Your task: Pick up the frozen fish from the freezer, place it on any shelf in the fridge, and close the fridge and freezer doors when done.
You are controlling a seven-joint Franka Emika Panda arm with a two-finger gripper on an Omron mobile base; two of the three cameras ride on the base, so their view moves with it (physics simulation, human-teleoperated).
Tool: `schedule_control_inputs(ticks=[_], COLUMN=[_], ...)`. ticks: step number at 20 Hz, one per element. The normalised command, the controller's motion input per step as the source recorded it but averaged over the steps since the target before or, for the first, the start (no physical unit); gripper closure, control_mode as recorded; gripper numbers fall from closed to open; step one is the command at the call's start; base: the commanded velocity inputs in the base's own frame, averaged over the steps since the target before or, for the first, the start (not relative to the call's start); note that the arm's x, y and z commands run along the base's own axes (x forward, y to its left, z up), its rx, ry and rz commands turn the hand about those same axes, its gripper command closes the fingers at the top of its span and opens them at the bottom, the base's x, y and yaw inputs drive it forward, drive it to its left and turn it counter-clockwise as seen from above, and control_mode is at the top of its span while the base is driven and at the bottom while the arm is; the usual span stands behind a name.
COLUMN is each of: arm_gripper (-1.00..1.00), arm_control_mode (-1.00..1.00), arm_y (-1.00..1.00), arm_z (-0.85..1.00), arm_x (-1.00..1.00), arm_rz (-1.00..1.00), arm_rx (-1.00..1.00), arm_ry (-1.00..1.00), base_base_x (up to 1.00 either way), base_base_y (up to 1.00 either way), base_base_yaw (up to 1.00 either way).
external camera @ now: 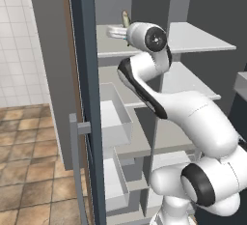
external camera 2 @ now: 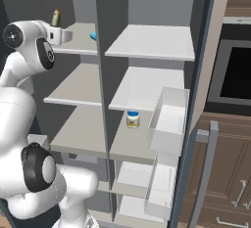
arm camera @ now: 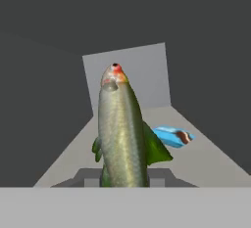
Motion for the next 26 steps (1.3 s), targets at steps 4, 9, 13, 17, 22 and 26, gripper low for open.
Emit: schedule_control_inputs(ticks=[4, 9, 13, 17, 22, 26], arm_gripper=[1.00, 1.00, 1.00, 1.00, 1.00, 1.00], arm_control_mode=[-1.00, -1.00, -1.00, -1.00, -1.00, -1.00], arm_y=[-0.53, -0.52, -0.32, -0.18, -0.47, -1.00], arm_z=[0.61, 0.21, 0.03, 0.01, -0.38, -0.39], arm_x=[-1.00, -1.00, -1.00, -1.00, -1.00, -1.00], arm_rz=[0.01, 0.04, 0.05, 0.08, 0.01, -0.17], arm_rx=[0.00, -0.01, -0.05, -0.12, -0.18, -0.02], arm_ry=[-0.06, 0.06, 0.23, 0.37, 0.41, 0.14], base_base_x=[0.00, 0.00, 0.00, 0.00, 0.00, 0.00], base_base_y=[0.00, 0.00, 0.00, 0.00, 0.00, 0.00], base_base_yaw=[0.00, 0.00, 0.00, 0.00, 0.00, 0.00])
